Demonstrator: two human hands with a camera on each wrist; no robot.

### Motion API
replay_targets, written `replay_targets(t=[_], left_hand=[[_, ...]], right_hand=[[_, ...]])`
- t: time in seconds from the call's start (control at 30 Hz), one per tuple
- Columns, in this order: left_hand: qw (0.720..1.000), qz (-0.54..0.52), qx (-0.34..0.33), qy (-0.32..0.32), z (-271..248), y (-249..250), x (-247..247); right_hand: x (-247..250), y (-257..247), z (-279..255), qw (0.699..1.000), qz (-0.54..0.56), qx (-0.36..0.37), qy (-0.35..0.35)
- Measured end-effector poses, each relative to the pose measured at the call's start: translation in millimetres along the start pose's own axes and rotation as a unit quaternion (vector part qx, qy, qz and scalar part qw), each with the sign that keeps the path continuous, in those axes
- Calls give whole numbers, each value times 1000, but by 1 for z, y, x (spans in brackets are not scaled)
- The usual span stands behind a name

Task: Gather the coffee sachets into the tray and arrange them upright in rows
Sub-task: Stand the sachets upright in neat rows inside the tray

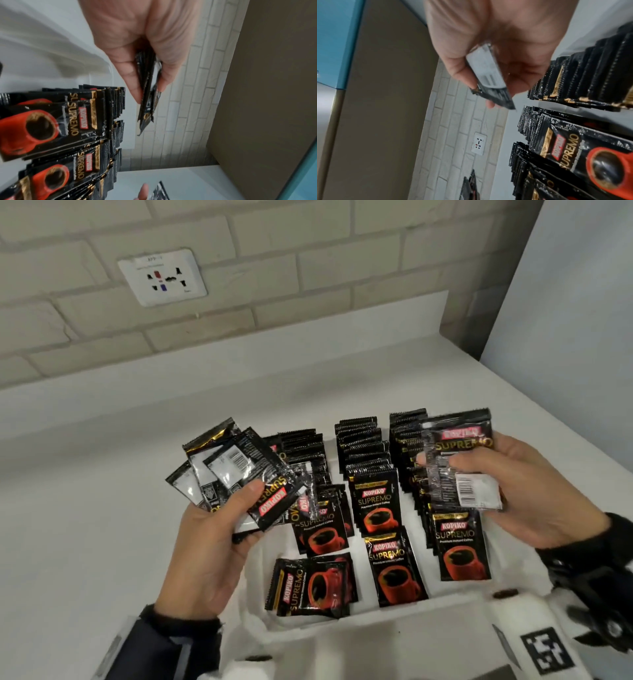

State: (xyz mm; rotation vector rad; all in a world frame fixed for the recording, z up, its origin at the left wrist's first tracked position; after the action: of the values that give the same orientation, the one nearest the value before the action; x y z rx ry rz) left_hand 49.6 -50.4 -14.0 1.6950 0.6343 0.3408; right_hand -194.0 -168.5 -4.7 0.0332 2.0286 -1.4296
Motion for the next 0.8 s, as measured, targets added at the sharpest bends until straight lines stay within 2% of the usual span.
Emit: replay_targets(t=[0.07, 0.13, 0.2, 0.3, 0.43, 0.57, 0.67, 0.73, 0.77, 0.8], left_hand=[[1000, -3, -2, 9, 0, 0, 7], [1000, -9, -4, 16, -1, 0, 11], [1000, -13, -5, 20, -2, 0, 13], [1000, -18, -6, 19, -2, 0, 14], [1000, -21, -6, 16, 0, 0, 12], [1000, -25, -10, 15, -1, 0, 12], [999, -26, -11, 18, 0, 1, 14], [999, -30, -12, 20, 1, 2, 15], [999, -31, -12, 22, 1, 2, 15], [999, -32, -13, 24, 2, 3, 16]], right_hand=[[5, -2, -3, 998, 53, -24, -13], [2, 0, -7, 980, 165, -73, -81], [1, 1, -6, 967, 217, -75, -112], [-6, 1, -1, 984, 153, -40, -78], [-32, 2, 5, 992, 58, -35, -105], [-51, 5, 15, 990, -121, 0, -66], [-63, 9, 24, 956, -275, 37, -90], [-71, 12, 27, 904, -403, 59, -133], [-74, 13, 29, 889, -429, 56, -151], [-78, 13, 30, 890, -423, 41, -164]])
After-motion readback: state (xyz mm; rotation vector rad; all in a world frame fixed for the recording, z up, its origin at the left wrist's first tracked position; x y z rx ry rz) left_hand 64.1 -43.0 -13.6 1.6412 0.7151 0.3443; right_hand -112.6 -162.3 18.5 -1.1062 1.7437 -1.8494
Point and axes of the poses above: each hand's wrist, its own z-axis towards the middle knuckle, its own x-axis out of the back of the hand, y = z × x, the point moved 2 cm from there along z, towards the middle knuckle, and after that the axes turned 12 degrees about z, right-handed, at the moved point
